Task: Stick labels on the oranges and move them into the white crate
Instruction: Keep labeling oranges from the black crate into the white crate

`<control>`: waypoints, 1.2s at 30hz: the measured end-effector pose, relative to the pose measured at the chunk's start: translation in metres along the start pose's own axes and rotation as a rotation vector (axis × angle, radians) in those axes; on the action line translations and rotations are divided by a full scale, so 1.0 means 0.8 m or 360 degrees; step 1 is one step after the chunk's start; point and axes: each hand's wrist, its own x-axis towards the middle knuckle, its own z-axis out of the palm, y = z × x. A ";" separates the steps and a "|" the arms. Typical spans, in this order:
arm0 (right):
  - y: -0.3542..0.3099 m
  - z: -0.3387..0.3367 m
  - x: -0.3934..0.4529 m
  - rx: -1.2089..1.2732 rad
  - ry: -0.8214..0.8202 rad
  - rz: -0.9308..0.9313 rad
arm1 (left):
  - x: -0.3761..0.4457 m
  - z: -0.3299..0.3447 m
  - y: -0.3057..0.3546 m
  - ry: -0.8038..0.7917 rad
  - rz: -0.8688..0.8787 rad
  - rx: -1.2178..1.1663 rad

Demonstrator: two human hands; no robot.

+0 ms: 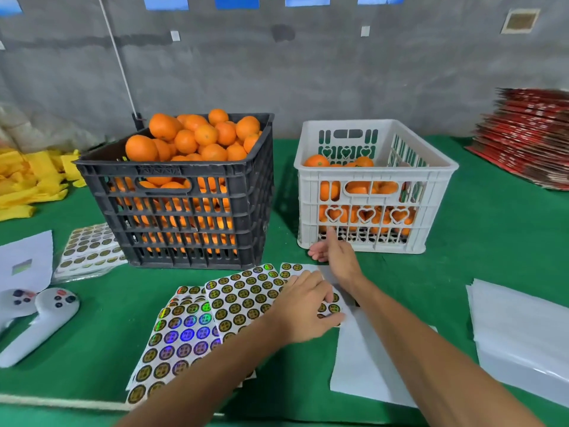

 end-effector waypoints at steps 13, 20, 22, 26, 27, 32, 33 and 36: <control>-0.007 -0.002 -0.008 0.0105 -0.0016 0.0054 | -0.025 -0.011 0.017 -0.0280 0.0022 -0.0266; -0.001 0.003 -0.009 0.0134 0.0059 -0.0007 | -0.043 -0.013 0.022 -0.0309 0.0125 -0.0271; 0.006 0.003 -0.008 0.0131 0.0074 -0.0059 | -0.043 -0.013 0.022 -0.0307 0.0093 -0.0250; 0.018 0.005 -0.006 0.0103 0.0109 -0.0166 | -0.040 -0.016 0.020 -0.0354 0.0045 -0.0174; 0.020 0.006 -0.007 0.0079 0.0113 -0.0202 | -0.037 -0.021 0.018 -0.0368 0.0043 -0.0185; 0.011 0.008 -0.020 -0.0112 0.0095 -0.0490 | 0.007 -0.084 -0.010 -0.0004 0.0032 -0.0070; 0.006 0.008 -0.022 -0.0182 0.0095 -0.0557 | 0.020 -0.101 -0.017 0.0075 0.0017 0.0024; -0.010 0.015 -0.024 -0.0380 0.0078 -0.0733 | 0.050 -0.148 -0.037 0.0276 0.0048 0.0235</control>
